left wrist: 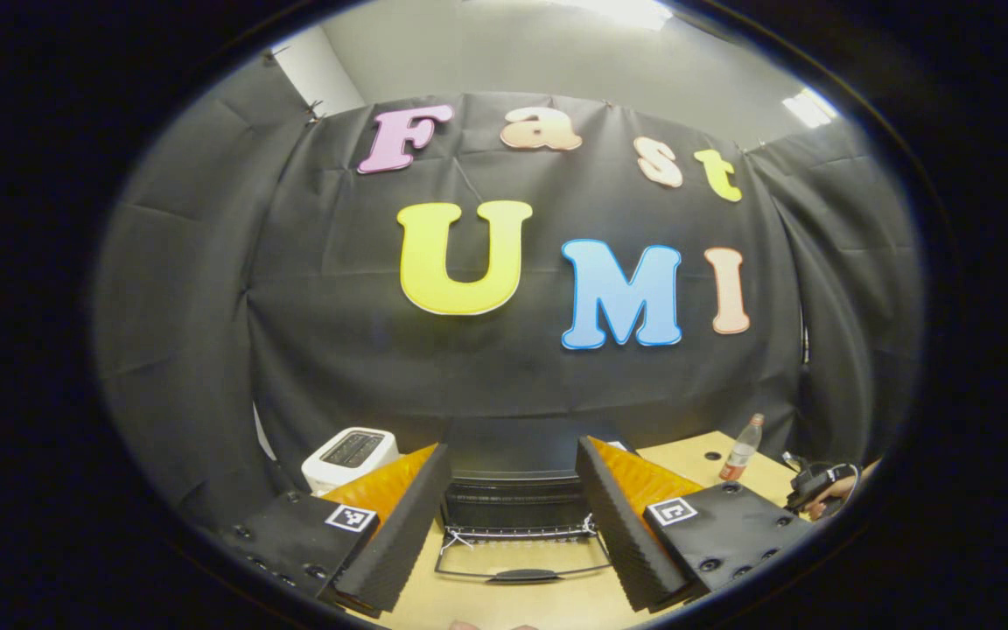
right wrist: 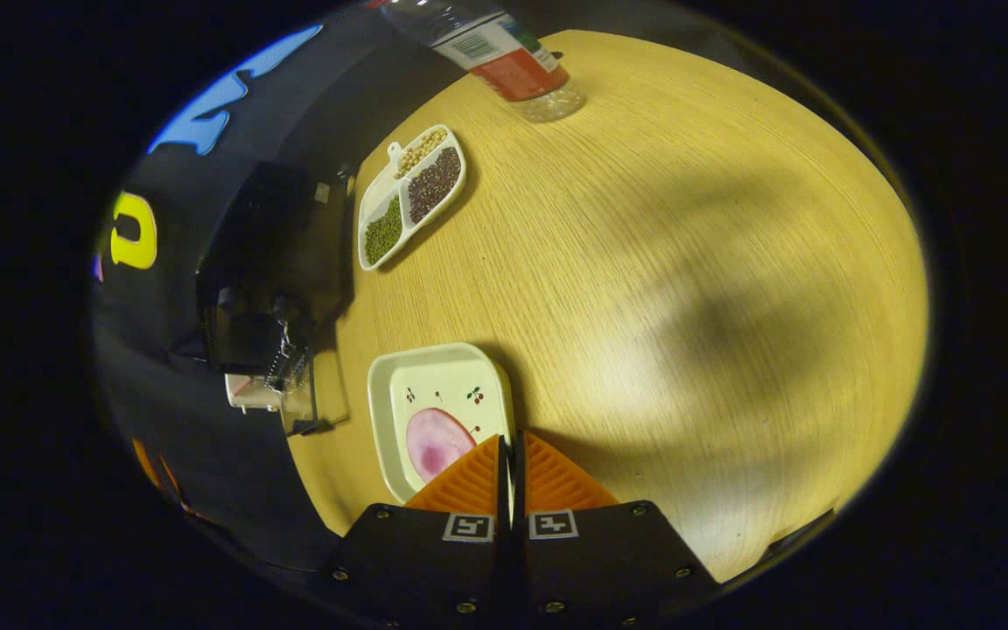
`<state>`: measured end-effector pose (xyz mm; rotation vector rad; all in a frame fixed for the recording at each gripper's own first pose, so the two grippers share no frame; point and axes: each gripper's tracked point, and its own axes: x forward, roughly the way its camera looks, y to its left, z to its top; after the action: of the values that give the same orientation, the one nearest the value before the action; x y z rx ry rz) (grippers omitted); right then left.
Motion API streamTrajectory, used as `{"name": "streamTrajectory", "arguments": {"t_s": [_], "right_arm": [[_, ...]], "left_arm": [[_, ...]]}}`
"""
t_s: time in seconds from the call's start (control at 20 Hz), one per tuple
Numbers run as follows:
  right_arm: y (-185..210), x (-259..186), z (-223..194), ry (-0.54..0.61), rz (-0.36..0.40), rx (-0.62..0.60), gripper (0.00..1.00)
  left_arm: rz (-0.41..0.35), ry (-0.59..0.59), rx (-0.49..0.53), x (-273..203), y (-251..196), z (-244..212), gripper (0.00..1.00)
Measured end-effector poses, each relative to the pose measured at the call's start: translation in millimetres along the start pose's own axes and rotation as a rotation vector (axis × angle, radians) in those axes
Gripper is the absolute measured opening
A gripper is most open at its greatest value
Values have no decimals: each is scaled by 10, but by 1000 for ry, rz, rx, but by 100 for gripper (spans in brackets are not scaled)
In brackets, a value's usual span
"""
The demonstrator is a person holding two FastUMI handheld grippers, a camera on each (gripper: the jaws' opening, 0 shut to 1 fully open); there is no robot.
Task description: Open the electric oven with the left hand, put the food in, and close the electric oven.
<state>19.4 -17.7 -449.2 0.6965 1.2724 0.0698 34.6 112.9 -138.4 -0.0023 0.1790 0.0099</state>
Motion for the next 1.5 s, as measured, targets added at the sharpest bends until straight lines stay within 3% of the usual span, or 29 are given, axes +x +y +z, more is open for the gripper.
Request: {"name": "streamTrajectory", "arguments": {"t_s": [0.3, 0.85, 1.15, 1.25, 1.5], "right_arm": [[159, -130, -153, -66, 134, 161, 1], [774, -346, -413, -196, 343, 307, 0], [1253, -350, -549, -243, 376, 304, 0], [1471, -299, -565, -253, 381, 304, 0], [2045, -39, -533, -256, 379, 299, 0]], "left_arm": [[-38, -12, 5, -1, -89, 59, 100], [-114, -35, 12, -21, 56, 168, 99], [-120, -49, 19, -55, 289, 181, 100], [-115, -43, 12, -55, 374, 151, 92], [-78, -48, -6, -102, 642, 159, 92]]}}
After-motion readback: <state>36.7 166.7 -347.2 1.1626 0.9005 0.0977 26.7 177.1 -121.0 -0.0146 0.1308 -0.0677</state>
